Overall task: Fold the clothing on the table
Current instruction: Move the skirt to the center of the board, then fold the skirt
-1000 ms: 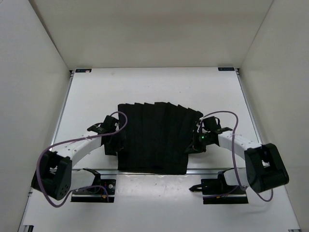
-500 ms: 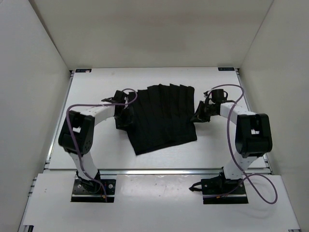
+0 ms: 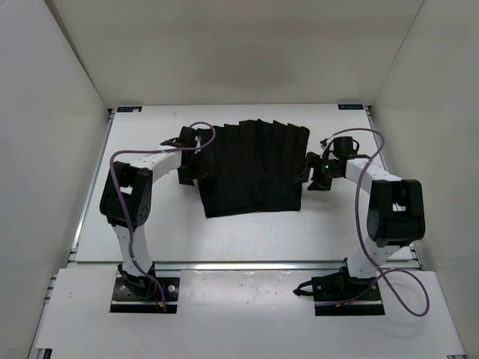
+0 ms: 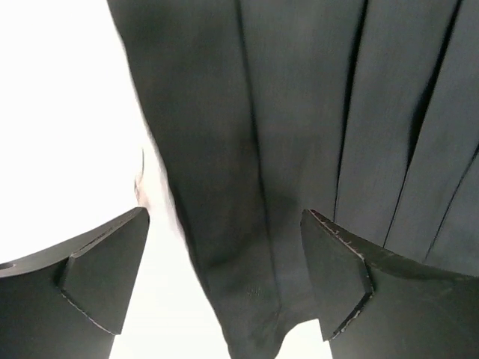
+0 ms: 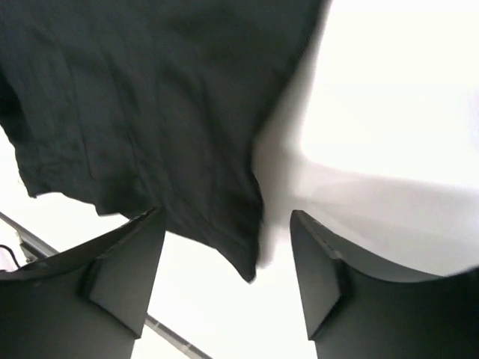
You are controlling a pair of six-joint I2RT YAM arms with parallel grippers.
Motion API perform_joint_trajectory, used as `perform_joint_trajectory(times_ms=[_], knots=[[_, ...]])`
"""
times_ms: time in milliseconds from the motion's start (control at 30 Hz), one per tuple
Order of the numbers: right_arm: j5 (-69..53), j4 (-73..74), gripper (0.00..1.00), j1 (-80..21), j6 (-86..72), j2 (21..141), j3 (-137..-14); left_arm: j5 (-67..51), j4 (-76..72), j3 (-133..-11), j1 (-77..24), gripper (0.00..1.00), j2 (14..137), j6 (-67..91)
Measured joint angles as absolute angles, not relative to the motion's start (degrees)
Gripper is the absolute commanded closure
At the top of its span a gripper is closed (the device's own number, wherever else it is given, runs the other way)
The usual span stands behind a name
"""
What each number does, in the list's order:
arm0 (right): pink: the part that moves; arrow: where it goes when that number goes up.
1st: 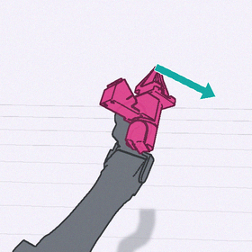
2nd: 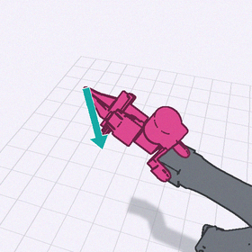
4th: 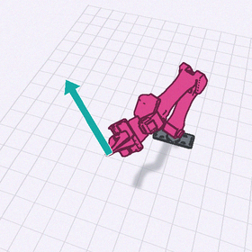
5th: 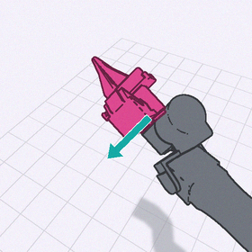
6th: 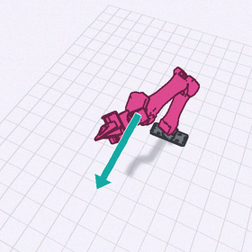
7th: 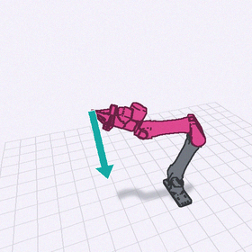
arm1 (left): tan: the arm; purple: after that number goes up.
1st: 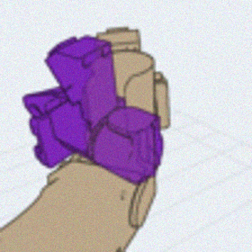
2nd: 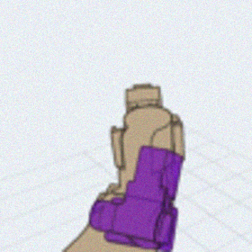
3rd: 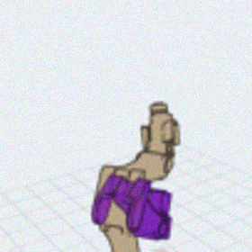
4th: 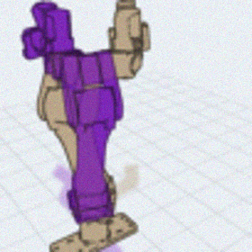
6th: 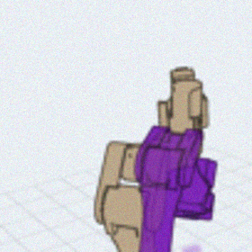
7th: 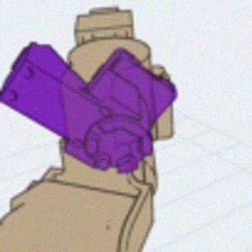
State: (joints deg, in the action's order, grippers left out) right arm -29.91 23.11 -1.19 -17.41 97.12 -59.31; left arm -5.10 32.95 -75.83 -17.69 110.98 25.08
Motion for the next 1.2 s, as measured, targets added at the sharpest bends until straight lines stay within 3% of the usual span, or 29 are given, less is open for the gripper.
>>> perform_joint_trajectory(times_ms=[67, 233, 300, 533, 767, 867, 1000, 1100, 1200], knots=[[-30.06, 23.51, 0.28, -0.54, -16.99, 94.59, -56.36, -4.97, 32.99, -71.64, -18.33, 0.07, 107.09, 25.69], [-30.15, 23.09, 0.27, -0.78, -16.49, 89.27, -49.5, -4.49, 31.7, -59.75, -20.8, 0.12, 94.26, 29.06], [-30.63, 22.52, 0.32, -2.22, -16.53, 88.14, -46.83, -4.6, 30.11, -55.35, -22.0, 0.18, 90.3, 31.03], [-32.45, 20.56, 0.39, -4.91, -16.6, 88.03, -43.53, -5.08, 25.06, -46.76, -24.36, 0.23, 87.68, 37.08], [-31.86, 19.4, 0.56, -4.75, -16.32, 88.03, -43.13, -5.43, 17.06, -41.34, -24.64, 0.35, 85.38, 42.13], [-31.79, 18.9, 0.63, -4.75, -16.38, 88.09, -43.13, -5.43, 14.83, -39.75, -24.86, 0.47, 84.82, 43.7], [-31.83, 18.24, 0.79, -4.75, -16.43, 88.9, -43.13, -5.61, 13.19, -38.17, -24.88, 0.73, 84.73, 45.04], [-31.79, 17.82, 1.0, -4.82, -16.78, 90.39, -43.13, -5.56, 12.64, -37.52, -24.86, 0.98, 84.51, 45.65], [-31.33, 17.87, 1.0, -4.97, -17.15, 91.15, -43.29, -5.54, 11.05, -36.42, -24.97, 1.0, 83.9, 46.48]])
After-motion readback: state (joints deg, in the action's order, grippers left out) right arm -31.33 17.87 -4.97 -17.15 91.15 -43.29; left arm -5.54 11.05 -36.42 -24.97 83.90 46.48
